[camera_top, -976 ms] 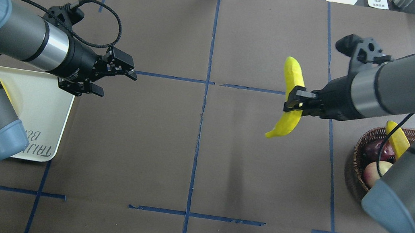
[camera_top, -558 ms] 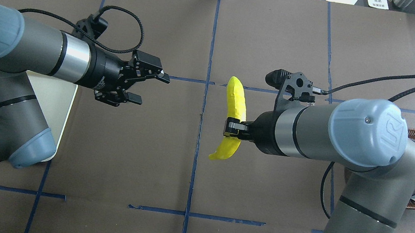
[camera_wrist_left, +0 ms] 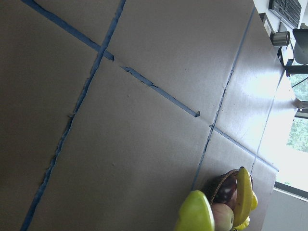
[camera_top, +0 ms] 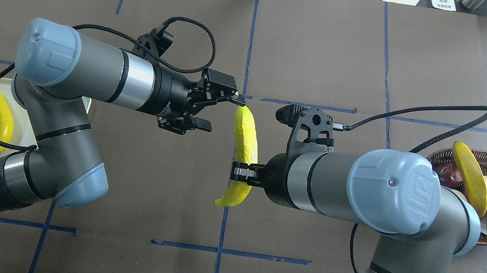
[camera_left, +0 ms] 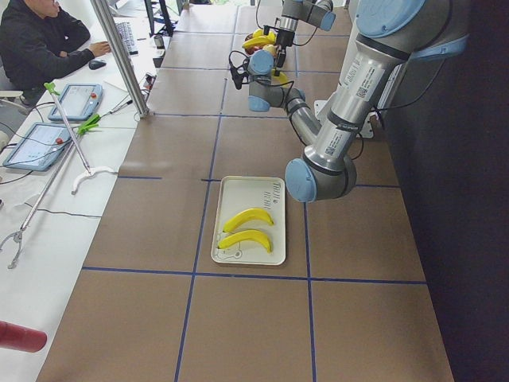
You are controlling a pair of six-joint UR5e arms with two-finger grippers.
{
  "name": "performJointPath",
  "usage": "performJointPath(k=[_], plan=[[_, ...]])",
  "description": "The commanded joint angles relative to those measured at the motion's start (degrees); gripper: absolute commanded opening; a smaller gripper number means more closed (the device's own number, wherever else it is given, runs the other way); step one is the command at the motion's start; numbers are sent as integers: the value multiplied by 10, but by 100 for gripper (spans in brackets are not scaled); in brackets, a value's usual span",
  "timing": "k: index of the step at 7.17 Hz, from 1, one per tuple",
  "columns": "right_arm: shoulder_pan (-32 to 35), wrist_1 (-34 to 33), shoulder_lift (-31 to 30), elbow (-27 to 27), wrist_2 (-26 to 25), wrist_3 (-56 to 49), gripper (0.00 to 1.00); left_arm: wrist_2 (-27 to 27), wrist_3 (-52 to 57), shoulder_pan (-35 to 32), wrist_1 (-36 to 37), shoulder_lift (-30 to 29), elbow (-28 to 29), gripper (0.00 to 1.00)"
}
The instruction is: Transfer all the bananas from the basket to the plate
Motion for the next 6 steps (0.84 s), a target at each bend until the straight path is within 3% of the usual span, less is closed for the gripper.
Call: performJointPath(k=[1, 2, 3, 4, 5, 6], plan=[[-9, 0, 6, 1, -9, 0, 2, 25, -1, 29, -2, -15, 9, 99], [-9, 0, 7, 1, -8, -1, 2, 29, 0, 38, -2, -15, 9, 99], [-9, 0, 7, 1, -7, -1, 2, 29, 0, 40, -3, -16, 9, 92], [-9, -1, 6, 1, -6, -1, 2, 29, 4, 40, -20, -11, 9, 11], [-8, -1, 6, 1, -4, -1, 5, 29, 6, 40, -26, -10, 9, 0], [-8, -1, 5, 7, -2, -1, 80, 29, 4, 38, -27, -10, 9, 0]])
